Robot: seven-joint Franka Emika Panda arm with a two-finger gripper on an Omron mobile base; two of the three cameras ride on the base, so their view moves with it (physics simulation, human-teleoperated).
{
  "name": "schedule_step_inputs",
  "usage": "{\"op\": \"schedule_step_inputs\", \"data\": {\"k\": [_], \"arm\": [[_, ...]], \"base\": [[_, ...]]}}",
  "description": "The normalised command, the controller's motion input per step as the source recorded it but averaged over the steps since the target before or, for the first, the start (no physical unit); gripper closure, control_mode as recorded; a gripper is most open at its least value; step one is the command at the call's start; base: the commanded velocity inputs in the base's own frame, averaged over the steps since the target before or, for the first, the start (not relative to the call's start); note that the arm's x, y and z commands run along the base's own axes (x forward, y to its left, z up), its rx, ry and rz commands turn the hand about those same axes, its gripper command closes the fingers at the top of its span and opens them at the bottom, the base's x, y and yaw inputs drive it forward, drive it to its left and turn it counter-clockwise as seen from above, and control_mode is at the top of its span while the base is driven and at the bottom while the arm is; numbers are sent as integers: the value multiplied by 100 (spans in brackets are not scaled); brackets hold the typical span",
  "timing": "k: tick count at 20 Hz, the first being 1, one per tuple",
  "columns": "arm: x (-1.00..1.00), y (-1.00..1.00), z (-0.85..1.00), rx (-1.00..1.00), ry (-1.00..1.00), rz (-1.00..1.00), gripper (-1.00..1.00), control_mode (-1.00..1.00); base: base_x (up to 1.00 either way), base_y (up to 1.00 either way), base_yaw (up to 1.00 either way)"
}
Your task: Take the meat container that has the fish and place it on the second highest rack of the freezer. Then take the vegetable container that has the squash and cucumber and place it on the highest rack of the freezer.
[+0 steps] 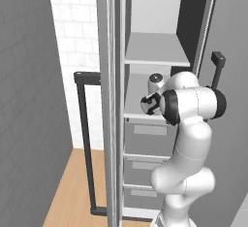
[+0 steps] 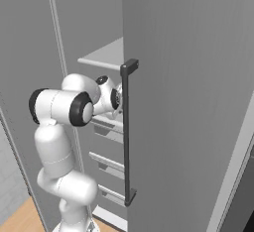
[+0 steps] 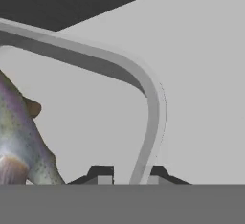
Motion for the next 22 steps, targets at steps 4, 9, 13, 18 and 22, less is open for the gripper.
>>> {"op": "schedule_step_inputs", "data": {"k": [4, 9, 13, 18, 22], "arm": [[0, 0, 0, 0, -1, 0, 100, -100], [0, 0, 0, 0, 0, 0, -100, -100], [0, 0, 0, 0, 0, 0, -100, -100], [0, 0, 0, 0, 0, 0, -100, -100], [-72, 15, 0, 0, -22, -9, -100, -100]], "base": [[0, 0, 0], [0, 0, 0], [0, 0, 0], [0, 0, 0], [0, 0, 0]]}}
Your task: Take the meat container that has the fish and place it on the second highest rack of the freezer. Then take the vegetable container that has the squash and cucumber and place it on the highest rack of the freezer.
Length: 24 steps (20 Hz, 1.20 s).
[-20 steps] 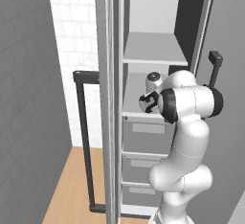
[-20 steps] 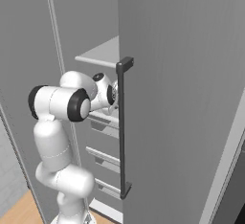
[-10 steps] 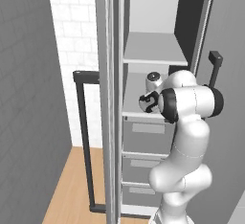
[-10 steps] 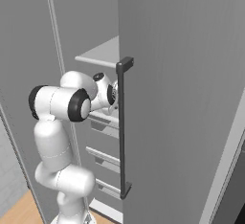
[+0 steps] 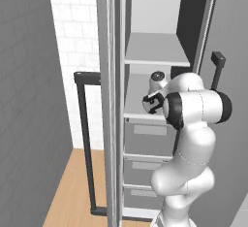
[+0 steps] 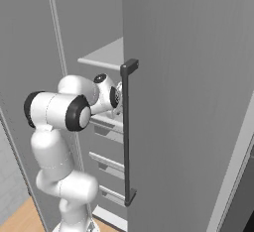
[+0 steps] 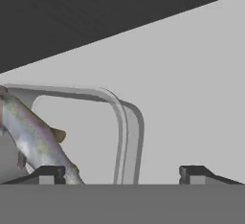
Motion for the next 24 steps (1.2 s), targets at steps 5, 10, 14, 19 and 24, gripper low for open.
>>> {"op": "schedule_step_inputs", "data": {"k": [5, 10, 14, 19, 24], "arm": [[-89, 9, 11, 0, -27, -2, -100, -100], [-45, 27, 70, 1, -7, -1, -100, -100], [-60, 41, 87, 0, -1, -3, -100, -100], [-83, 14, 81, 8, 1, -4, -100, -100], [-60, 14, 98, 14, 7, -11, -100, -100]], "base": [[0, 0, 0], [0, 0, 0], [0, 0, 0], [0, 0, 0], [0, 0, 0]]}}
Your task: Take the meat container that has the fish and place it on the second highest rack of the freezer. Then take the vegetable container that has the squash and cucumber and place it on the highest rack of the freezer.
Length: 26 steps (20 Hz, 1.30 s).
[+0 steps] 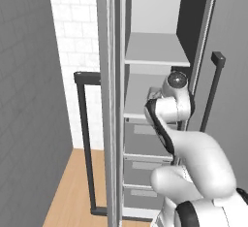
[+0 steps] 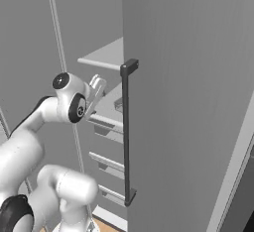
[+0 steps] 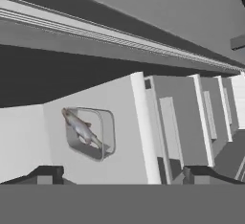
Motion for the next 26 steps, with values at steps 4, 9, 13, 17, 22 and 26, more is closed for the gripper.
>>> {"op": "schedule_step_inputs", "data": {"k": [4, 9, 13, 17, 22, 26], "arm": [[-89, 12, 61, 20, 10, -18, -100, -100], [-94, 30, 22, 25, 6, -26, -100, -100], [-100, 9, 17, 28, 0, -31, -100, -100], [-100, 5, 12, 29, 0, -33, -100, -100], [-72, 23, 14, 27, 0, -40, -100, -100], [-2, 18, 25, 18, 0, -45, -100, -100]], "base": [[0, 0, 0], [0, 0, 0], [0, 0, 0], [0, 0, 0], [0, 0, 0], [0, 0, 0]]}}
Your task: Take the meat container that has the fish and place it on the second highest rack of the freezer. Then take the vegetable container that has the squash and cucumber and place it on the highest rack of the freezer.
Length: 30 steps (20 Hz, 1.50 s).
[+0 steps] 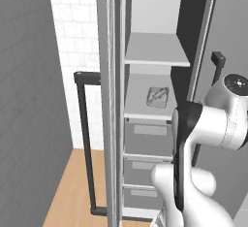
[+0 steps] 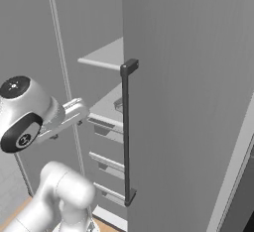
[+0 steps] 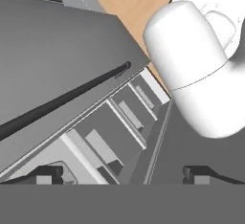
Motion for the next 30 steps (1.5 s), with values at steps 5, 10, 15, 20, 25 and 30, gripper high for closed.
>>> {"op": "schedule_step_inputs", "data": {"k": [5, 10, 15, 20, 25, 30], "arm": [[24, 14, 37, 11, 0, -42, -100, -100], [6, 2, 22, 17, 0, -37, -100, -100], [-5, 2, 10, 8, 0, -12, -100, -100], [0, 0, 1, 0, 0, 0, -100, -100], [-1, 2, 0, 0, 0, 0, -100, 100], [0, 0, 0, 0, 0, 0, -100, 100]], "base": [[0, 0, 0], [0, 0, 0], [0, 0, 0], [0, 0, 0], [-31, 0, 0], [-100, -38, -8]]}}
